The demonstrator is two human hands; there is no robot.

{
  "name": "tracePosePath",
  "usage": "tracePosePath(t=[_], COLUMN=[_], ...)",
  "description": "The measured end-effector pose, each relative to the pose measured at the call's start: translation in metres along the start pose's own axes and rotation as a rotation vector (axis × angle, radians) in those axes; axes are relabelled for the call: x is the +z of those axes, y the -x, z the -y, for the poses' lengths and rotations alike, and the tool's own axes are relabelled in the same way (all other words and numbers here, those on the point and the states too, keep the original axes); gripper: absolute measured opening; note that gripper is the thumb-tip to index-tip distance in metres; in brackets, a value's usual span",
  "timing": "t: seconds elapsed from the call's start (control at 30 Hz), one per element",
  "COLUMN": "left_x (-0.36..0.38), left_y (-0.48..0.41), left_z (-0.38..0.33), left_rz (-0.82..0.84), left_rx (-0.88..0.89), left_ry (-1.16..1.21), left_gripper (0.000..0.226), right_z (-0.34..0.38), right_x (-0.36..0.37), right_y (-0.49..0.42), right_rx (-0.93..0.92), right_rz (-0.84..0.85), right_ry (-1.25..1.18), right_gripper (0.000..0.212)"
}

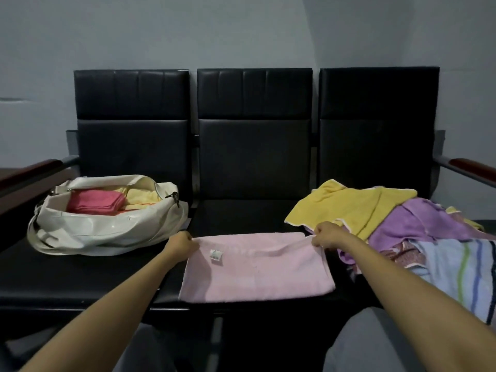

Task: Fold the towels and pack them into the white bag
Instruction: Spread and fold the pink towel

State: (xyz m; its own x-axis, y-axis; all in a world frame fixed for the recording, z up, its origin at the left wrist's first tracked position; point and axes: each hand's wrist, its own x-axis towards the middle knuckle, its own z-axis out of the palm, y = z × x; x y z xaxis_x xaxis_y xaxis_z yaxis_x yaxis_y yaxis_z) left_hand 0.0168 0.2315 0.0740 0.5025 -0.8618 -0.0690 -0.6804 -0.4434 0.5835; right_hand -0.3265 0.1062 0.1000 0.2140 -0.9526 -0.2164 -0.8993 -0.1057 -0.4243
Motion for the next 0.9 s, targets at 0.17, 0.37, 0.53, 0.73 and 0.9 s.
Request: tracePosePath(t=[0.17, 0.37, 0.53, 0.73, 0.9], left_x=[0.012, 0.02, 0.032, 0.043, 0.045], left_y=[-0.018, -0.048, -0.072, -0.083, -0.082], left_z=[0.004, 0.009, 0.024, 0.027, 0.024], left_rz=[-0.141, -0.281, -0.266, -0.255, -0.112], left_rx=[-0.014, -0.017, -0.039, -0.041, -0.086], left_ry=[0.09, 0.158, 0.098, 0.072, -0.066], left_gripper=[0.022, 0.023, 0.022, 0.025, 0.043], right_z=[-0.012, -0.002, 0.001, -0.004, -0.006], right_x=[0.021, 0.041, 0.061, 0.074, 0.078], right_y=[-0.03, -0.067, -0.098, -0.115, -0.111], right_rx=[-0.027, -0.055, -0.043, -0.036, -0.106], right_rz=[-0.222, -0.385, -0.364, -0.374, -0.335], right_ry=[-0.168, -0.277, -0.242, -0.134, 0.195], right_gripper=[0.009, 0.001, 0.003, 0.007, 0.03])
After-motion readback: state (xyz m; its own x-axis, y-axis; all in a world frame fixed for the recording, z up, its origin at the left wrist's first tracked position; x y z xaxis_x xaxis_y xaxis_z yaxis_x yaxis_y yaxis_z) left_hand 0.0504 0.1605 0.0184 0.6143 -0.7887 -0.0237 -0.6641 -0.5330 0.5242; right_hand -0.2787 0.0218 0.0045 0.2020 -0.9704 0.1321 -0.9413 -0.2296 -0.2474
